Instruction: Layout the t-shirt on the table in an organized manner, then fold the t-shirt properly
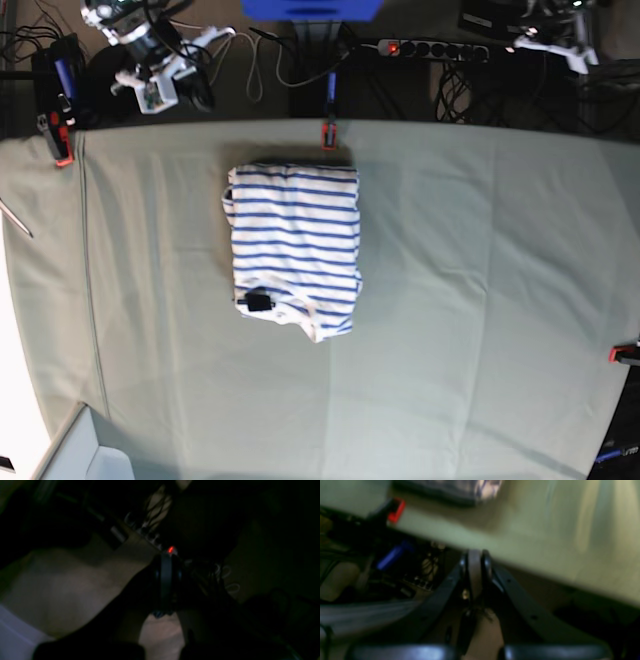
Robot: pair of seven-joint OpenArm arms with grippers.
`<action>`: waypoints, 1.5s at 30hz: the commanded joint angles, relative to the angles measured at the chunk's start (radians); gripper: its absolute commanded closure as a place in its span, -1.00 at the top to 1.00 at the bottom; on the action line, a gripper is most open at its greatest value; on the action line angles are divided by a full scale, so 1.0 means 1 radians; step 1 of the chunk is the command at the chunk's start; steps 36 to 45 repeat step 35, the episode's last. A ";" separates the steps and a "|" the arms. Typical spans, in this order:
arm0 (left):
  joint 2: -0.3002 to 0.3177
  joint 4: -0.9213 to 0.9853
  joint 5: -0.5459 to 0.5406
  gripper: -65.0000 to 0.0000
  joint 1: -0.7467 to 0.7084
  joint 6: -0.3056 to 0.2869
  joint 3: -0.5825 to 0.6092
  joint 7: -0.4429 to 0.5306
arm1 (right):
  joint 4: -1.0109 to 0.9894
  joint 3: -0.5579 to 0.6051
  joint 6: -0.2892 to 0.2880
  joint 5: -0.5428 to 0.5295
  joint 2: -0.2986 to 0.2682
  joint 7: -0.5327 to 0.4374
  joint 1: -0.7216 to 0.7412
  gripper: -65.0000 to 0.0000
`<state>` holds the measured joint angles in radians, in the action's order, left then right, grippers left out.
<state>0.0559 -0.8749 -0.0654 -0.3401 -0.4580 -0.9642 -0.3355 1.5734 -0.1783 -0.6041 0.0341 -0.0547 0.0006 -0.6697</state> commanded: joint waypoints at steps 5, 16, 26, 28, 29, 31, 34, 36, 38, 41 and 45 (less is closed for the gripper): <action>0.111 0.486 0.149 -0.99 0.117 0.003 0.250 0.364 | -0.253 0.001 -0.003 -0.007 -0.003 -0.014 0.055 -1.00; 0.092 0.863 0.157 -0.99 0.315 0.183 0.641 0.461 | -1.152 0.043 0.204 -0.006 -0.060 -0.221 0.367 -1.00; 0.019 0.863 0.161 -0.99 0.316 0.206 0.767 0.356 | -1.533 0.132 0.798 -0.006 -0.032 -0.574 0.465 -1.00; 0.014 0.863 0.160 -0.99 0.316 0.206 0.775 0.345 | -1.525 0.184 0.886 -0.007 -0.018 -0.540 0.465 -1.00; 0.014 0.863 0.161 -0.99 0.316 0.206 0.776 0.344 | -1.525 0.208 0.912 -0.007 -0.007 -0.528 0.466 -1.00; 0.014 0.863 0.161 -0.99 0.316 0.206 0.776 0.342 | -1.527 0.236 0.936 -0.007 0.000 -0.521 0.468 -1.00; 0.015 0.863 0.161 -0.99 0.318 0.206 0.776 0.342 | -1.527 0.257 0.942 -0.007 0.006 -0.521 0.471 -1.00; 0.019 0.863 0.161 -0.99 0.318 0.206 0.776 0.344 | -1.528 0.265 0.942 -0.007 0.011 -0.521 0.477 -1.00; 0.019 0.863 0.161 -0.99 0.318 0.206 0.776 0.344 | -1.528 0.265 0.942 -0.007 0.011 -0.521 0.477 -1.00; 0.019 0.863 0.161 -0.99 0.318 0.206 0.776 0.344 | -1.528 0.265 0.942 -0.007 0.011 -0.521 0.477 -1.00; 0.019 0.863 0.161 -0.99 0.318 0.206 0.776 0.344 | -1.528 0.265 0.942 -0.007 0.011 -0.521 0.477 -1.00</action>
